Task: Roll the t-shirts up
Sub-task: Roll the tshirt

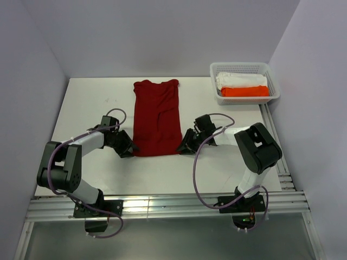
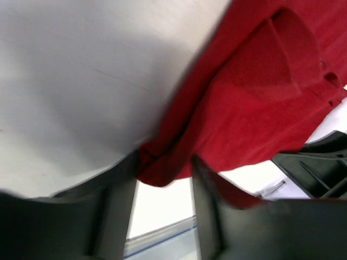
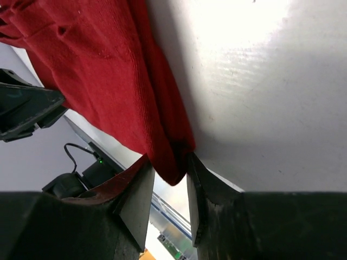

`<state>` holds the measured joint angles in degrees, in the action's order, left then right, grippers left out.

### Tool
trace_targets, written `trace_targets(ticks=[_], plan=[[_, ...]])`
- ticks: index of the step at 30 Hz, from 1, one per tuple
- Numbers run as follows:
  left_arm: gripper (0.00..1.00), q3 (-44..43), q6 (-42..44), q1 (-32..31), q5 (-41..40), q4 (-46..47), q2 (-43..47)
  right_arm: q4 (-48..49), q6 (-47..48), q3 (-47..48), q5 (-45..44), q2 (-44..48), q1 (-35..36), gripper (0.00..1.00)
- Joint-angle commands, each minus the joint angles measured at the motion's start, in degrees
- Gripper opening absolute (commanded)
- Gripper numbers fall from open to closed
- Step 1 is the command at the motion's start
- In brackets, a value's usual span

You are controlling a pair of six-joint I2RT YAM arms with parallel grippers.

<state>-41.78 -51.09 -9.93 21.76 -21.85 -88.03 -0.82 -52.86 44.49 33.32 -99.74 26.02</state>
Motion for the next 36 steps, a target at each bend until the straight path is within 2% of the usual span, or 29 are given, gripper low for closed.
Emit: trace_targets(ticks=[1,3,6,7,9,14,16,25,36], plan=[[0.45,1.44,0.29,0.44,-3.65,2.25,-1.27,-0.15,0.92,2.09,-1.94,-0.8,0.35,0.37],[0.41,1.79,0.47,0.7,-4.0,2.25,-1.09,-0.15,0.92,2.18,-1.77,-0.8,0.35,0.33],[0.31,2.14,0.55,1.32,-4.44,2.16,-0.83,-0.32,1.18,2.36,-1.59,-1.07,0.35,0.27],[0.22,2.23,0.64,1.49,-4.44,2.25,-0.57,-0.5,1.27,2.36,-1.68,-1.15,0.35,0.26],[0.12,2.58,0.55,1.76,-4.18,2.42,-0.83,-0.76,1.44,2.71,-1.68,-1.24,0.26,0.25],[0.01,2.23,0.38,1.85,-2.87,2.86,-1.8,-1.64,2.32,3.58,-1.15,-1.77,0.26,0.06],[0.0,1.88,0.38,1.85,-2.6,2.69,-1.45,-1.9,2.67,3.5,-1.33,-1.33,0.26,0.0],[0.0,5.12,-1.38,1.06,-0.84,0.84,2.06,-5.94,4.34,-0.45,-1.07,2.53,0.35,0.0],[0.0,9.7,-7.97,-5.53,-2.07,-6.18,7.6,-16.05,9.44,-1.43,0.51,8.33,0.26,0.0]])
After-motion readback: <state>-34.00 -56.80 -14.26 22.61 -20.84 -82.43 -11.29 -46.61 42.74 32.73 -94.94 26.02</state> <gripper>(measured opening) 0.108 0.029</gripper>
